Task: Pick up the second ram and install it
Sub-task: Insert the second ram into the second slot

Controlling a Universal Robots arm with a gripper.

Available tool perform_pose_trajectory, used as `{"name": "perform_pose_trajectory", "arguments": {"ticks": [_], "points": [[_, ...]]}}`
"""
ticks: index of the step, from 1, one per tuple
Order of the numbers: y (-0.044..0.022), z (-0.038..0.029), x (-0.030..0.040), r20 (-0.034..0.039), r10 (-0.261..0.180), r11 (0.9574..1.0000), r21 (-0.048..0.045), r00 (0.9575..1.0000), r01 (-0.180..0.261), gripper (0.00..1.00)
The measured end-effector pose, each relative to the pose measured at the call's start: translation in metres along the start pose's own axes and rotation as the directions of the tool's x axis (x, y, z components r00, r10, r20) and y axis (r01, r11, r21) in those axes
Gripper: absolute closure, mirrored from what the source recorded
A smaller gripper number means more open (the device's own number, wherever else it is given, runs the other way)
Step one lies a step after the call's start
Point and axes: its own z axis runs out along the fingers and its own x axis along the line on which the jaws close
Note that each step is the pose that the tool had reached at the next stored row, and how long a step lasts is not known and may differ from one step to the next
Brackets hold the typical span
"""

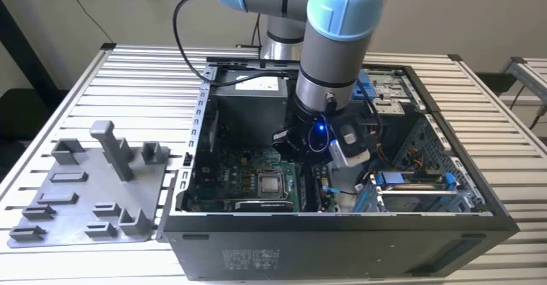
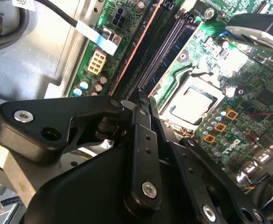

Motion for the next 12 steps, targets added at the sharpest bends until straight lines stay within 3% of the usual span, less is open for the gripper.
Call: {"name": "perform_pose_trajectory", "arguments": {"ticks": [3, 9, 12], "points": [[0.0003, -0.0017, 0.0001, 0.004, 0.0, 1.0, 0.0017, 1.0, 0.0, 0.86], [0.0007, -0.0048, 0.0016, 0.0351, -0.001, 1.0, 0.0033, 0.9994, 0.001, 0.86], [0.0006, -0.0047, 0.0027, 0.0392, -0.004, 1.0, 0.0033, 0.9992, 0.004, 0.86]]}}
